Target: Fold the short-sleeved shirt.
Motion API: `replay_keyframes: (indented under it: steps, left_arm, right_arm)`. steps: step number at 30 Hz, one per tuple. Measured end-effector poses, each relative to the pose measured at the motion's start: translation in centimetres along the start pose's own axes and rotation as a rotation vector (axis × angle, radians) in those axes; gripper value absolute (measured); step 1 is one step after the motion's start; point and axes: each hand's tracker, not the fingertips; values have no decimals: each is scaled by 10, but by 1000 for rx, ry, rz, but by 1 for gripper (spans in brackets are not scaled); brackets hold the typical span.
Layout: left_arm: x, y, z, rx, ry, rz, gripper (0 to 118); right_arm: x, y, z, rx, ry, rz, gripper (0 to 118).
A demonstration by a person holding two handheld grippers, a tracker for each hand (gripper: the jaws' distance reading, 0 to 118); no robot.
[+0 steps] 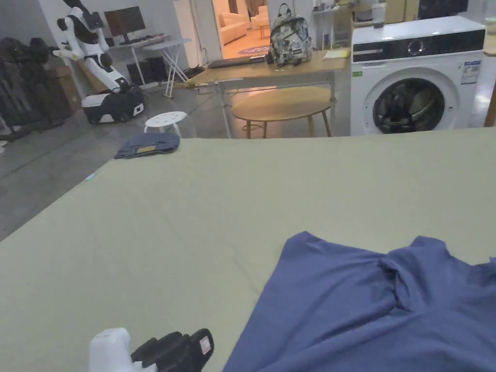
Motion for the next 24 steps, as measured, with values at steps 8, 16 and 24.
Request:
replay_keyframes:
  steps: [8, 16, 24]
  left_arm:
    - [-42, -69, -71, -287, 184, 120, 76]
    - [-28, -70, -86, -378, 181, 28, 13]
    - [-3, -70, -92, -429, 243, -70, 13]
  right_arm:
    - [12, -18, -6, -73, -22, -14, 0]
    - [43, -4, -22, -107, -73, -24, 0]
    - [97, 74, -145, -254, -56, -15, 79]
